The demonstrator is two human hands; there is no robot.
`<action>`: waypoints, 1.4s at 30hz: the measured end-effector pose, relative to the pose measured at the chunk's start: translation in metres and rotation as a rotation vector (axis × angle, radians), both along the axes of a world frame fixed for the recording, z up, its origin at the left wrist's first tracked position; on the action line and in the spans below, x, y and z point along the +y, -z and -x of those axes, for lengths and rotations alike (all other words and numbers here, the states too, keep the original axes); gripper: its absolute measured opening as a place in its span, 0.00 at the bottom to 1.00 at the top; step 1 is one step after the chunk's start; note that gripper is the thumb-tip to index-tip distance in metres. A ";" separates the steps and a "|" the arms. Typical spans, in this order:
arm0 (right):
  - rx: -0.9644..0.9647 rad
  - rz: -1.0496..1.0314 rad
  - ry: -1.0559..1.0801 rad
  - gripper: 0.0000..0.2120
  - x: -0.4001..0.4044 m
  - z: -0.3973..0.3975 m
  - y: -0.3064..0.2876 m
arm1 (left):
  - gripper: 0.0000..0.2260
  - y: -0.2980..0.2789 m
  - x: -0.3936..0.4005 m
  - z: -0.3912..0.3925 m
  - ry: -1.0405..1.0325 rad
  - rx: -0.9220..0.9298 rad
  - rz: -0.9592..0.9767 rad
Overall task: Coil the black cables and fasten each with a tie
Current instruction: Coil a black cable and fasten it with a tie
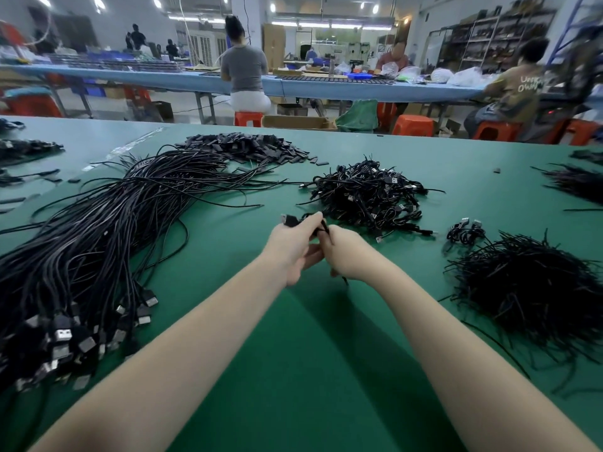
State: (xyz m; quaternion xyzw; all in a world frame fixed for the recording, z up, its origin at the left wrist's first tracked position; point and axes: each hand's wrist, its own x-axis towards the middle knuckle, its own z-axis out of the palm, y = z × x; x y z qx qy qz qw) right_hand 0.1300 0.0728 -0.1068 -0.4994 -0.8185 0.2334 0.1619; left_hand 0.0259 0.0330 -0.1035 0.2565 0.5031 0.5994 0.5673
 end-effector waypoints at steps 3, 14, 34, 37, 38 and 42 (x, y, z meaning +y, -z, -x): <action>-0.071 -0.013 0.148 0.13 0.012 -0.014 0.005 | 0.16 0.022 0.002 -0.002 -0.239 0.116 -0.125; -0.334 0.235 -0.282 0.13 -0.002 -0.066 -0.024 | 0.12 0.043 -0.003 -0.005 -0.038 2.204 -0.855; -0.977 -0.216 -0.233 0.10 0.017 -0.161 -0.035 | 0.16 0.053 0.000 0.016 0.093 0.986 -0.270; -0.965 -0.139 -0.254 0.05 0.017 -0.162 -0.035 | 0.15 0.051 0.002 0.018 0.170 0.833 -0.247; -0.914 -0.115 -0.263 0.04 0.015 -0.161 -0.035 | 0.15 0.051 0.002 0.020 0.194 0.817 -0.246; -0.217 -0.197 -0.176 0.02 0.007 -0.147 -0.032 | 0.15 0.052 0.003 0.023 0.244 0.874 -0.261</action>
